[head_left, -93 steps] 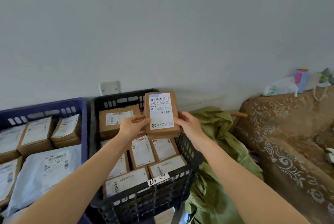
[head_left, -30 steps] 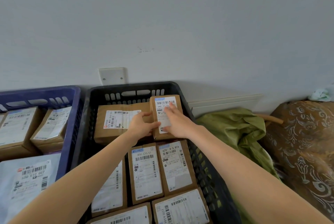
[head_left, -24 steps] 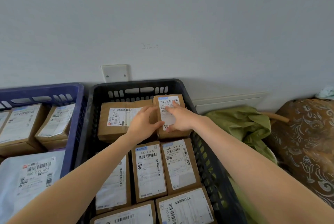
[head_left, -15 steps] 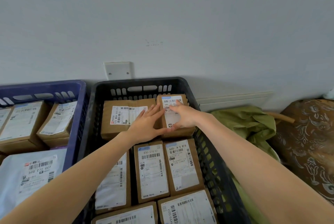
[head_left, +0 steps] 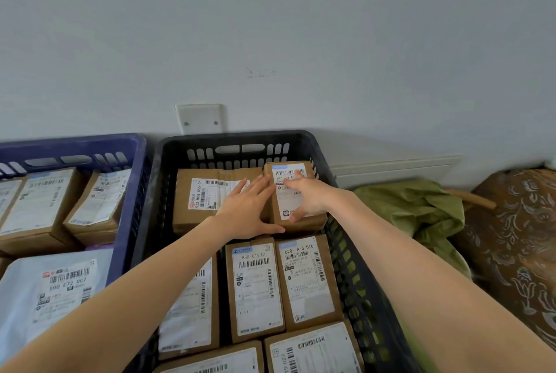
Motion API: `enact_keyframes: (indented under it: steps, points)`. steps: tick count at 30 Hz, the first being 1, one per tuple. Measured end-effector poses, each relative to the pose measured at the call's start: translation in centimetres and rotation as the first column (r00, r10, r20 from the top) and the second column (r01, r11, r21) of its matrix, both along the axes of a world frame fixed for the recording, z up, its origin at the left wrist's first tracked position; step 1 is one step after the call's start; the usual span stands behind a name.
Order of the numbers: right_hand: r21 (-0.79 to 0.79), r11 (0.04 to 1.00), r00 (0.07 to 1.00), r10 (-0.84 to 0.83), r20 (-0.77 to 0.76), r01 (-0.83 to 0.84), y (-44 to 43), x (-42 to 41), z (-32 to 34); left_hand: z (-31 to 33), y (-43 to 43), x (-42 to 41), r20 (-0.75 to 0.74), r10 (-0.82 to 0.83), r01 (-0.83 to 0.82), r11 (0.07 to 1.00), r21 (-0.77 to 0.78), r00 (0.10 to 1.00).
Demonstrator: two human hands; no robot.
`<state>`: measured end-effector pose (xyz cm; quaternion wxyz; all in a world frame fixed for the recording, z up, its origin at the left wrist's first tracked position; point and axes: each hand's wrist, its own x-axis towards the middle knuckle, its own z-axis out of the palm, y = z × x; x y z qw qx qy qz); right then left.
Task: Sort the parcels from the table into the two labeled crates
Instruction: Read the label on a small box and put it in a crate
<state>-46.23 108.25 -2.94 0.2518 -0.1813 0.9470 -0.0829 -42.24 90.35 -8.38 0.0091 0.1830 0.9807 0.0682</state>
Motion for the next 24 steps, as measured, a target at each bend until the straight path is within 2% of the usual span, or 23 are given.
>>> enact_keyframes:
  steps: [7,11,14,16,22,24]
  points:
    - [0.056,0.998,1.000,0.006,0.020,-0.007,-0.4,-0.2,0.0,0.2,0.1,-0.7,0.020,0.007,-0.006,0.999,-0.054,1.000]
    - [0.048,0.999,1.000,-0.009,0.026,0.008,-0.6,0.2,-0.2,-0.2,-0.5,0.2,0.176,0.022,-0.037,0.996,0.081,0.984]
    - [0.019,0.999,0.998,-0.035,0.046,0.034,-0.5,-0.1,-0.5,-1.0,-1.7,0.5,0.234,0.072,-0.079,0.997,0.019,0.970]
    - [0.009,0.999,0.998,-0.045,0.051,0.044,-0.6,-0.4,-0.7,-1.4,-2.2,0.4,0.227,0.059,-0.049,0.998,-0.048,0.972]
    - [-0.004,0.999,0.998,-0.040,0.038,0.041,-0.4,-0.3,-0.9,-2.0,-2.0,0.0,0.093,0.062,-0.056,0.996,-0.062,0.994]
    - [-0.009,1.000,1.000,-0.028,0.015,0.028,-0.3,-0.3,-0.8,-2.0,-2.0,-0.1,0.102,0.093,-0.086,0.993,-0.075,0.990]
